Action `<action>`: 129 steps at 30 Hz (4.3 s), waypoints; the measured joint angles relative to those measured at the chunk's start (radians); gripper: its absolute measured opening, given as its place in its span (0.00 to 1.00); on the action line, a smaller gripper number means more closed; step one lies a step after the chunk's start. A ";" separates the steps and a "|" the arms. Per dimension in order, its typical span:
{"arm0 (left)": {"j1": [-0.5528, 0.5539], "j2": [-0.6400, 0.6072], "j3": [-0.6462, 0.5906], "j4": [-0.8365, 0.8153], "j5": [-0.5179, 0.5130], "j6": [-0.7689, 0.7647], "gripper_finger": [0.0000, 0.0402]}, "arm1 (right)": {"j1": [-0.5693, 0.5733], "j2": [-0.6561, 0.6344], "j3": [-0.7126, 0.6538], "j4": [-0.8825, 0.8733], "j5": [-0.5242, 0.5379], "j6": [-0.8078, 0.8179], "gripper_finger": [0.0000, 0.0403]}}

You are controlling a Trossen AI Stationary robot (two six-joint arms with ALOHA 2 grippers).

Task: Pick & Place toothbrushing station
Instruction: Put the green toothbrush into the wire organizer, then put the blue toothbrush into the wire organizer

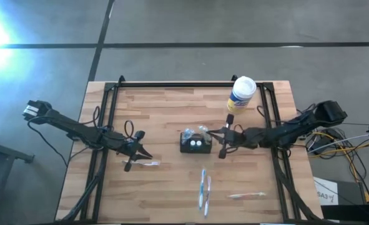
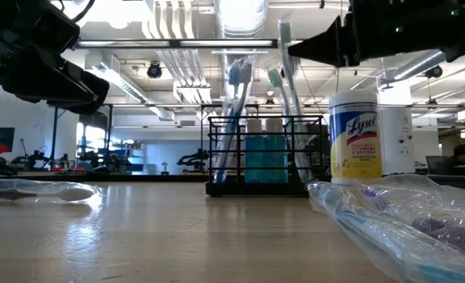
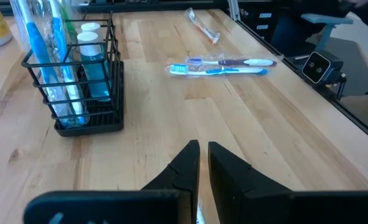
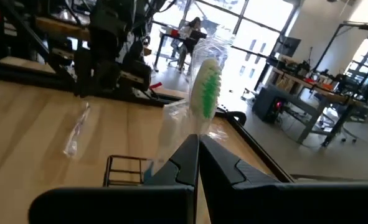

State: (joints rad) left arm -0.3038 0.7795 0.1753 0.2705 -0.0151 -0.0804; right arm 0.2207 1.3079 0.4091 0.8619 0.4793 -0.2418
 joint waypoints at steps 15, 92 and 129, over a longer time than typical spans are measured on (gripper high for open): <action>0.000 0.000 0.000 -0.020 0.000 -0.024 0.09 | 0.002 0.182 -0.005 0.142 0.095 0.171 0.02; 0.000 0.000 0.033 -0.017 0.010 0.129 0.09 | 0.358 -0.092 -0.002 0.178 0.101 -0.040 0.02; -0.003 0.091 0.091 0.066 -0.116 -0.210 0.05 | 0.307 -1.095 -0.401 -0.452 -0.029 0.096 0.02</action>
State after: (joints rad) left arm -0.3068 0.8705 0.2662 0.3369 -0.1310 -0.2904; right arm 0.5274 0.2125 0.0086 0.4099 0.4505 -0.1461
